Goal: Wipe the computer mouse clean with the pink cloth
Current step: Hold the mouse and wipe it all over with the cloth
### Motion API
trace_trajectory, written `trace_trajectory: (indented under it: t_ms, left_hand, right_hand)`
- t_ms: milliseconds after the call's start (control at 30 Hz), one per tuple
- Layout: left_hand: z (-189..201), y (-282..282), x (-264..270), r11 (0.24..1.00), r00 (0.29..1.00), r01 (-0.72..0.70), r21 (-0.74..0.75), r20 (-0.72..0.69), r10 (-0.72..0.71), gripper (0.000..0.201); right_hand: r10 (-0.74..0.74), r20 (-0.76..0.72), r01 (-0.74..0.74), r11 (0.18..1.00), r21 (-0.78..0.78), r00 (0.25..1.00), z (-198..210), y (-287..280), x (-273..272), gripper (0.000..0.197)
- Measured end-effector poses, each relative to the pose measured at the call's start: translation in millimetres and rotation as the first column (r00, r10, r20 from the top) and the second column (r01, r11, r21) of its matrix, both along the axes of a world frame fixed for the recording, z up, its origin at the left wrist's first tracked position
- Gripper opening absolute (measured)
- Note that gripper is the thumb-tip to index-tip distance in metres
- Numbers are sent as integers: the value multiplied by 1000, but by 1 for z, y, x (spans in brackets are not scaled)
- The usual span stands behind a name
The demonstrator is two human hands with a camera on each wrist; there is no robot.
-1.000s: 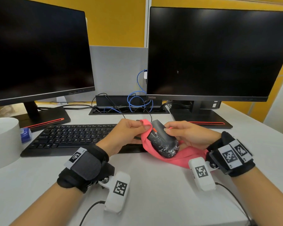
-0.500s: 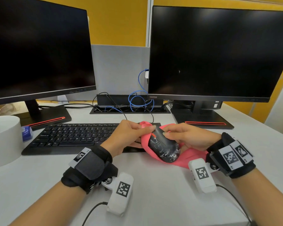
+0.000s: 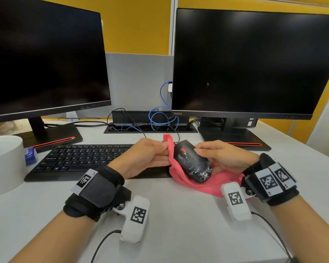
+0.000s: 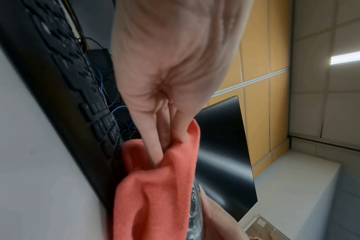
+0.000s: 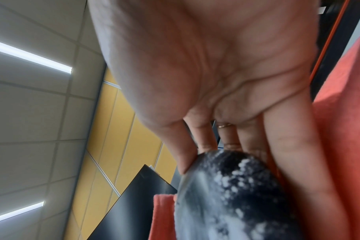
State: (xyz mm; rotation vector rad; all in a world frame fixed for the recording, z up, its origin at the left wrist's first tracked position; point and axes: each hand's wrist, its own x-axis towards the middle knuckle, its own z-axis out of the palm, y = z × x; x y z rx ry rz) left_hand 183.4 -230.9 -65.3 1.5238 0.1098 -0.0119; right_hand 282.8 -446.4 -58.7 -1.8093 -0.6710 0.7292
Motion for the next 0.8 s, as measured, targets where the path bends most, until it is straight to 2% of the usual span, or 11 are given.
trace_trajectory:
  t_ms: [100, 233, 367, 467, 600, 733, 800]
  left_hand:
    - [-3, 2, 0, 998, 998, -26, 54, 53, 23, 23]
    - [-9, -2, 2, 995, 997, -19, 98, 70, 13, 24]
    - [-12, -4, 3, 991, 996, -34, 131, 82, 23, 13]
    - [-11, -5, 3, 989, 995, -18, 145, 98, 4, 19]
    - [-9, -2, 4, 989, 995, -61, 135, 92, 49, 33]
    - [-10, -5, 2, 991, 994, -15, 129, 107, 1, 22]
    - [-9, -6, 1, 993, 993, -34, 114, 113, 21, 23]
  right_hand:
    - [-4, 0, 4, 999, 46, 1000, 0, 1, 0, 30]
    - [17, -1, -17, 995, 102, 1000, -3, 5, -3, 24]
    - [24, 2, -24, 993, 113, 1000, -5, 9, -5, 19]
    - [62, -51, -55, 990, 131, 997, -6, 10, -6, 21]
    - [81, -85, -67, 985, 157, 993, -5, 10, -7, 21]
    - [53, -59, -43, 987, 156, 997, -6, 11, -6, 21]
    - [64, -58, -53, 985, 164, 996, -7, 12, -7, 21]
